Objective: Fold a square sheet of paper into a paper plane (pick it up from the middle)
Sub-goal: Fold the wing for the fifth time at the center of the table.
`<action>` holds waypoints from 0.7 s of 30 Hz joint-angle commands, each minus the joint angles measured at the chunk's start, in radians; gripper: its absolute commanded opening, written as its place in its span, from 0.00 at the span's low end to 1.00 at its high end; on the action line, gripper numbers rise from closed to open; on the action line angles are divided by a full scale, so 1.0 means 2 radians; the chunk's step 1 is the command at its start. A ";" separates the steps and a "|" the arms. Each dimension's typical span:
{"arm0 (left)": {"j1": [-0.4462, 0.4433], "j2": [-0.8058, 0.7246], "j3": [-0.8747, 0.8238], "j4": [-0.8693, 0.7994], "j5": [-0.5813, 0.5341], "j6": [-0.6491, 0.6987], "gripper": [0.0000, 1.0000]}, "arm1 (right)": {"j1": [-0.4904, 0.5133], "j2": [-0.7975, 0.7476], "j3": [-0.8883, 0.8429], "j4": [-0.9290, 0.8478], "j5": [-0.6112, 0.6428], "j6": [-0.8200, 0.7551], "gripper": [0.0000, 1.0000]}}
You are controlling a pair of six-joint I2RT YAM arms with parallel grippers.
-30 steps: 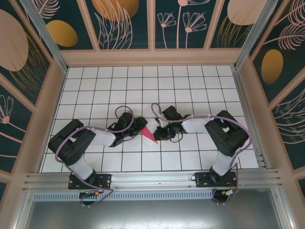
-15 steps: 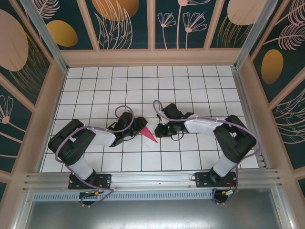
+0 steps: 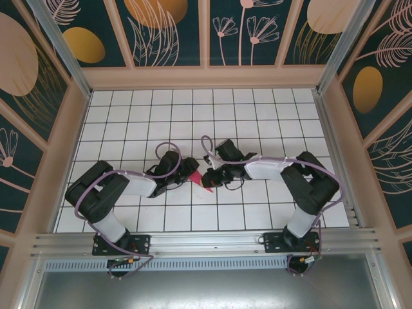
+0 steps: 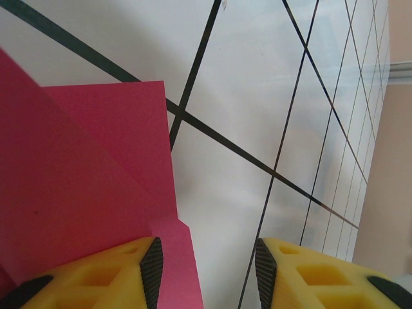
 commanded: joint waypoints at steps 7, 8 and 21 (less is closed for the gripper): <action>0.007 0.021 -0.005 -0.052 -0.014 0.009 0.46 | -0.012 0.034 -0.032 -0.009 0.018 -0.017 0.05; 0.008 0.021 -0.005 -0.052 -0.015 0.009 0.46 | -0.014 0.033 -0.043 -0.003 0.012 -0.015 0.06; 0.008 0.020 -0.012 -0.050 -0.020 0.001 0.46 | -0.030 -0.001 -0.085 0.016 -0.039 0.009 0.09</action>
